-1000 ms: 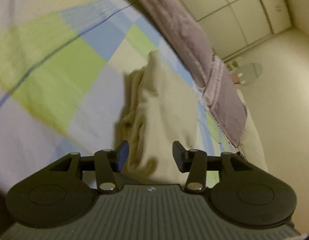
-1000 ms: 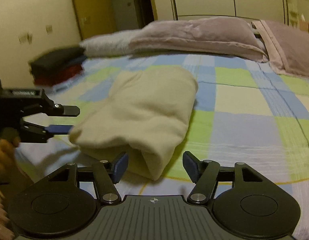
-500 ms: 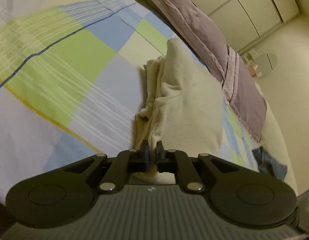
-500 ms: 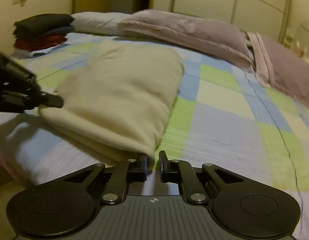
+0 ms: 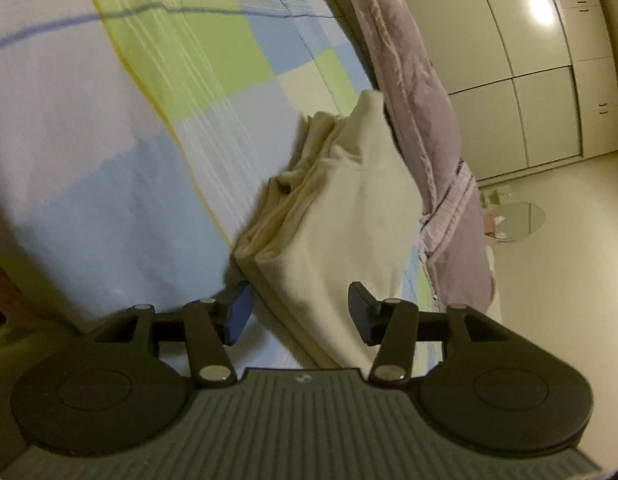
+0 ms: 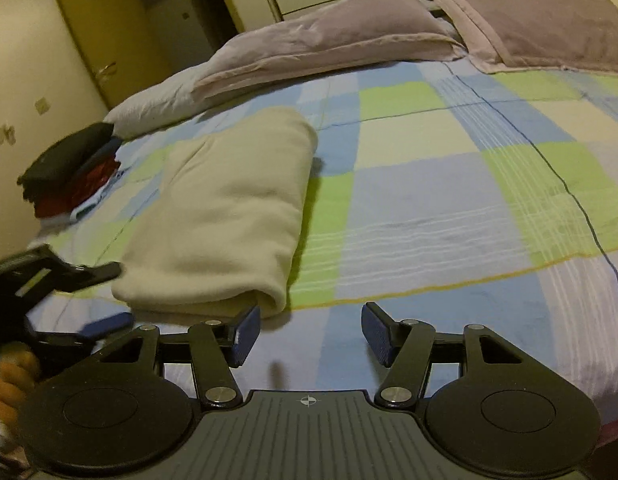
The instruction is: Fold clothes
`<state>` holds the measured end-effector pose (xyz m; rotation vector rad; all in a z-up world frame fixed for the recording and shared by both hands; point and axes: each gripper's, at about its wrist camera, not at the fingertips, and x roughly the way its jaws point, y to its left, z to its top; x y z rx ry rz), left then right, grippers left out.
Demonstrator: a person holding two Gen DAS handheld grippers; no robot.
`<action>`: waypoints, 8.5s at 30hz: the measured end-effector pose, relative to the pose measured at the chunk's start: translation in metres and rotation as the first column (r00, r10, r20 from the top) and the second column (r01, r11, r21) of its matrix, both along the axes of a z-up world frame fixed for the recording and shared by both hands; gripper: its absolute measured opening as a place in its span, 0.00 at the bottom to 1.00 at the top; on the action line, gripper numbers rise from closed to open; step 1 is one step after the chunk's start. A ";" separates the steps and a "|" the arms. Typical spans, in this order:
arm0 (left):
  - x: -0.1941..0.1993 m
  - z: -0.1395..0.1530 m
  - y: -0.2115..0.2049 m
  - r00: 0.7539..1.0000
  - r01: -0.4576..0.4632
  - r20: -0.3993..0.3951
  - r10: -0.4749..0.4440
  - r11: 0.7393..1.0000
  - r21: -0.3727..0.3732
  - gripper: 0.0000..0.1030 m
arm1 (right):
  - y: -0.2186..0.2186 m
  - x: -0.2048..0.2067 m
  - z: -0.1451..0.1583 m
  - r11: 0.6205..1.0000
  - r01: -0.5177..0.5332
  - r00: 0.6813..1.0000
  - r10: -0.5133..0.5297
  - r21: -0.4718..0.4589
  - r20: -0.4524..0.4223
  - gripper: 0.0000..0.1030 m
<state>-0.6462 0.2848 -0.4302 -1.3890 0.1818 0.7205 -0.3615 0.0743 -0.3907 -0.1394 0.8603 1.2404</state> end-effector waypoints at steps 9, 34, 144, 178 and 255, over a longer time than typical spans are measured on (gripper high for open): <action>0.007 0.015 0.023 0.995 -0.055 -0.076 0.061 0.996 0.076 0.06 | -0.002 0.019 0.003 1.000 0.030 0.998 -0.029 0.008 -0.057 0.58; -0.030 -0.017 0.107 0.993 -0.109 0.039 0.108 0.994 0.009 0.18 | 0.147 0.147 -0.058 0.960 0.226 0.662 -0.028 0.164 -0.749 0.71; 0.063 0.076 0.029 0.812 0.457 -0.564 -0.147 0.761 0.460 0.12 | 0.115 -0.027 0.015 1.000 -0.019 0.975 0.014 0.018 0.220 0.09; 0.015 0.150 -0.134 0.645 0.528 -0.764 -0.024 0.737 0.422 0.41 | -0.024 -0.101 0.084 0.997 0.018 0.995 -0.011 -0.071 0.095 0.58; 0.017 0.008 0.205 0.921 0.389 0.026 -0.388 0.916 -0.104 0.11 | 0.139 0.128 -0.038 0.998 -0.055 0.695 0.049 0.015 -0.717 0.25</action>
